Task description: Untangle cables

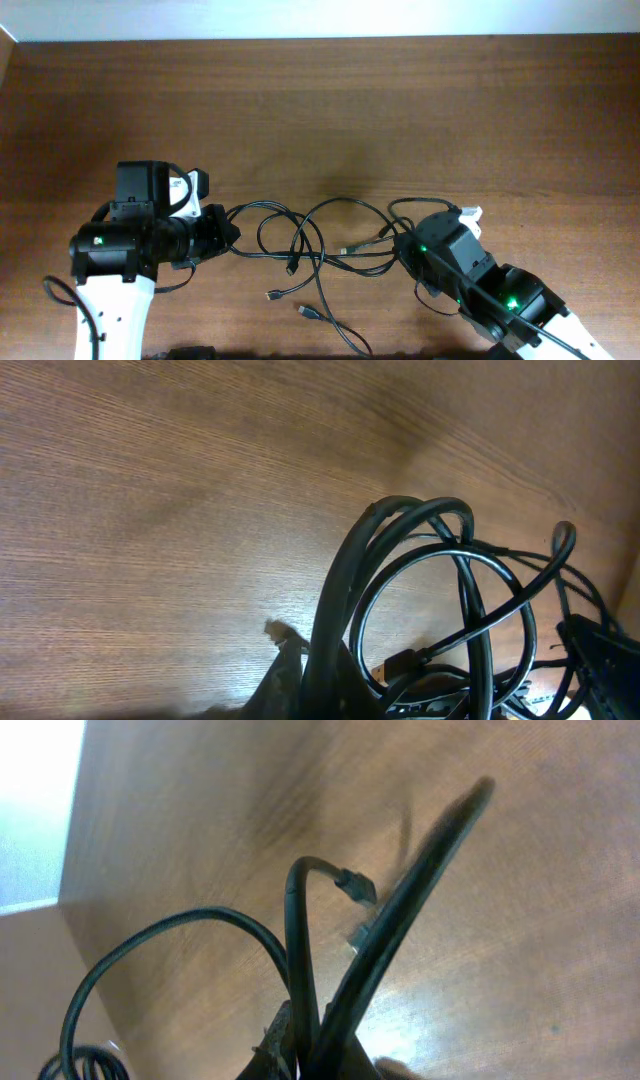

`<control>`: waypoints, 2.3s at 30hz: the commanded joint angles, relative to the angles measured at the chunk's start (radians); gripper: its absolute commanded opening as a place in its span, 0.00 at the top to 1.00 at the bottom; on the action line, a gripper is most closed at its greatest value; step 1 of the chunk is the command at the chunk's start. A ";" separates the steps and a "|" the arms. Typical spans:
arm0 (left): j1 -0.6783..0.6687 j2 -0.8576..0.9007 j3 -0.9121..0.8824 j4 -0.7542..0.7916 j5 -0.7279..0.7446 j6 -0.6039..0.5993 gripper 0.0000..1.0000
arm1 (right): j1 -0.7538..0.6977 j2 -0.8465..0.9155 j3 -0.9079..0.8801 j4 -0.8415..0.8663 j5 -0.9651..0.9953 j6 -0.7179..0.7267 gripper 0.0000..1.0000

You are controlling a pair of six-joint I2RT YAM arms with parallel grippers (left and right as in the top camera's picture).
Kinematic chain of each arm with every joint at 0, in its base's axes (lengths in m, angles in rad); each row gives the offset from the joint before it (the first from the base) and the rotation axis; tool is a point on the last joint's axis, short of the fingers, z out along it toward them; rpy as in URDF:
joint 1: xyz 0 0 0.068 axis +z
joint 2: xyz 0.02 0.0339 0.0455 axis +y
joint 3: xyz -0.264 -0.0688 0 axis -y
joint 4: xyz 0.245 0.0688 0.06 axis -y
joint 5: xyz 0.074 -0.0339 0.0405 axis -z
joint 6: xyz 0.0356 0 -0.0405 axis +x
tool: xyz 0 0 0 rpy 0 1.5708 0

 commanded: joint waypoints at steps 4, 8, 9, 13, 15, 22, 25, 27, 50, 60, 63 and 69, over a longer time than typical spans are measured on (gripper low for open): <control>0.016 -0.001 0.007 0.016 -0.077 0.016 1.00 | -0.014 0.008 -0.001 0.018 -0.016 0.232 0.89; 0.016 -0.001 0.007 0.018 -0.078 0.016 1.00 | -0.012 0.008 0.000 0.069 -0.042 -0.286 0.01; 0.016 -0.001 0.007 0.018 -0.078 0.017 1.00 | -0.012 0.008 0.000 0.071 -0.041 -0.297 0.00; 0.016 -0.001 0.007 0.018 -0.072 0.088 1.00 | -0.012 0.003 0.000 0.176 -0.140 -0.900 0.01; 0.016 -0.001 0.007 0.018 0.066 0.320 1.00 | -0.012 0.004 0.000 0.192 -0.319 -1.209 0.03; 0.016 -0.001 0.007 -0.026 0.595 0.915 1.00 | -0.012 0.035 0.000 0.182 -0.365 -1.674 0.02; 0.016 -0.001 0.007 -0.019 0.620 0.914 1.00 | -0.012 0.102 0.000 0.196 -0.522 -1.698 0.02; 0.016 -0.001 0.007 -0.009 0.668 0.914 1.00 | -0.012 0.148 0.000 0.203 -0.626 -1.704 0.03; 0.017 -0.001 0.007 0.088 -0.090 0.167 1.00 | -0.013 -0.142 0.155 0.161 -0.294 -1.403 0.96; 0.017 -0.002 0.007 0.212 0.378 0.166 1.00 | -0.013 -0.117 0.155 -0.135 -0.175 -1.269 0.01; 0.017 -0.002 0.007 0.336 0.699 0.176 1.00 | -0.012 -0.108 0.155 -0.134 -0.248 -1.270 0.01; 0.017 -0.002 0.008 0.491 0.875 0.163 1.00 | -0.012 0.095 0.155 0.053 -0.463 -1.368 0.01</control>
